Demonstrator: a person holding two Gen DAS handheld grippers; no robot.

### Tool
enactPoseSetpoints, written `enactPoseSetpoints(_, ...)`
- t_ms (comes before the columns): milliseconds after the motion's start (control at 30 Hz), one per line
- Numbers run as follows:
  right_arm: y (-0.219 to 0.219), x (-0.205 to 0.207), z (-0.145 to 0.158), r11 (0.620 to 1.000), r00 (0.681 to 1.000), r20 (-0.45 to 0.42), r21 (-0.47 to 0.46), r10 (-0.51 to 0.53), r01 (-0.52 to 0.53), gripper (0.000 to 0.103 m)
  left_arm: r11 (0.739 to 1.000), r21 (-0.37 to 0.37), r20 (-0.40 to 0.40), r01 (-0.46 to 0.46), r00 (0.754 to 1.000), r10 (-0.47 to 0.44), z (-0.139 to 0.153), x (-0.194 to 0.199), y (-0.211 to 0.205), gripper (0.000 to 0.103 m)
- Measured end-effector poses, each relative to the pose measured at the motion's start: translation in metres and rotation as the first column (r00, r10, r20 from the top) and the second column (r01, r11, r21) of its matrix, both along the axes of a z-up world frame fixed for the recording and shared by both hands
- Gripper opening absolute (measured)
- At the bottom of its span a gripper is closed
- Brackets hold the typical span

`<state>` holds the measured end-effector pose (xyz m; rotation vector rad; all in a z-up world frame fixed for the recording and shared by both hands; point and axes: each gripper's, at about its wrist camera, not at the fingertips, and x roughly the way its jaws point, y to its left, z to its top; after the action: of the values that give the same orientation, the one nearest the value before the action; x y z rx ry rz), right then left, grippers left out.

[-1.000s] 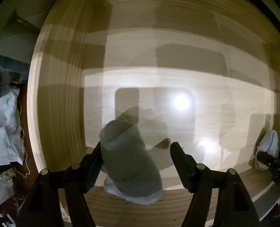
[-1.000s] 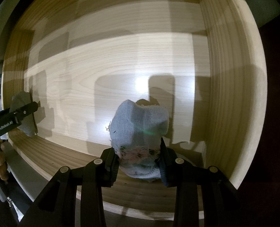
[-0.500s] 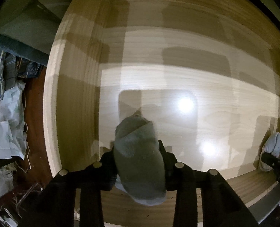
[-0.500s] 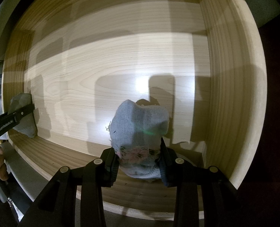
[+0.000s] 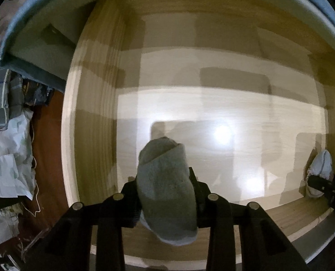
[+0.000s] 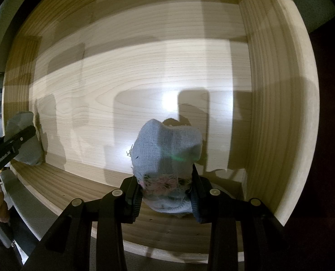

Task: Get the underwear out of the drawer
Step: 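Lift the grey sock out of the drawer and carry it to the white box with the left tool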

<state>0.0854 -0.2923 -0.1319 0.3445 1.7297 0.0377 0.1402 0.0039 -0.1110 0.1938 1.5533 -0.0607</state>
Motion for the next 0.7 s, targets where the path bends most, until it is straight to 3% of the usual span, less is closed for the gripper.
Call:
enactPoseSetpoints(300,0.0,0.0,0.0,1.0,1.0,0.0,0.0,-0.001,0.001,0.031,0.999,0.017,0.138,0.045,0.989,-0.047,0.032,-0.012,-0.016,0.034)
enactPoseSetpoints(700,0.0,0.001,0.001,1.0,1.0,-0.001,0.0,-0.001,0.001,0.031,0.994,0.034,0.312,0.101,0.944,-0.107,0.083,-0.028,-0.027,0.034)
